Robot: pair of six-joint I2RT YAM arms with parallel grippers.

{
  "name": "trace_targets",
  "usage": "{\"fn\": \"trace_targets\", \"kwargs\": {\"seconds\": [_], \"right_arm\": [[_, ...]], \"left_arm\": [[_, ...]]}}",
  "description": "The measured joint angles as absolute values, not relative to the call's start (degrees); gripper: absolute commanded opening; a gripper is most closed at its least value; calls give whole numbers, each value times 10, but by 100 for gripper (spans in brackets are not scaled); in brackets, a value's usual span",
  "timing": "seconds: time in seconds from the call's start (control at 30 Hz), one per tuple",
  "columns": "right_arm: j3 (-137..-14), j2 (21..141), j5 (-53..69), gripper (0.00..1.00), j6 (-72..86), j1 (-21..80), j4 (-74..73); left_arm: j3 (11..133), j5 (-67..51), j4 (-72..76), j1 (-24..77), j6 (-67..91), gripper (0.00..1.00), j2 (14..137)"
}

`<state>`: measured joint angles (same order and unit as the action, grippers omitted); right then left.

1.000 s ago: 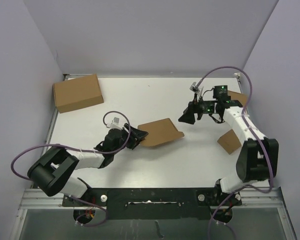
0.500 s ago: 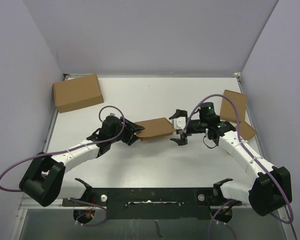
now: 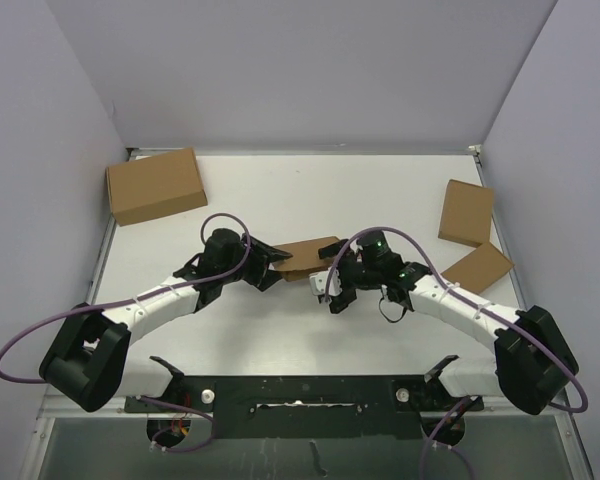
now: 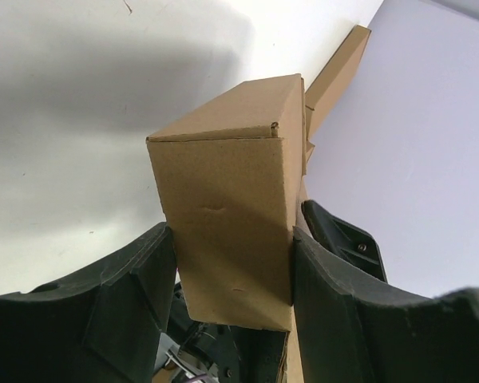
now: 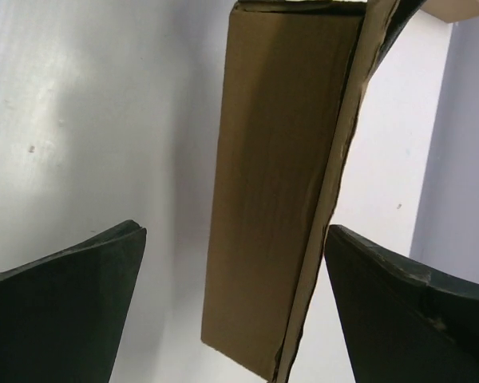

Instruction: Fold the paper box

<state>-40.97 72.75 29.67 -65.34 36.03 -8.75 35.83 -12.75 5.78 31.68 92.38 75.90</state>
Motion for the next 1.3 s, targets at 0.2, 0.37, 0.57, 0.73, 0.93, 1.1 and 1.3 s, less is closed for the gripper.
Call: {"fn": "trace_targets", "kwargs": {"seconds": [0.2,0.37,0.57,0.73,0.93,1.1,1.3], "right_arm": [[-383,742,213,76,-653,388,3],[-374,747,176,58,-652,396,47],[-369,747,158,47,-652,399,69],[-366,747,149,45,-649,402,82],[-366,747,150,44,-626,402,85],[-366,746,151,44,-607,402,85],[-381,743,170,43,-566,389,63]], "left_arm": [[358,-134,60,317,937,41,759],[358,-137,62,317,942,43,760],[358,-136,74,314,949,50,760],[358,-133,83,314,952,68,760],[357,-131,103,314,953,98,758],[352,-117,98,314,953,98,737],[344,-83,66,314,925,98,665]]}}
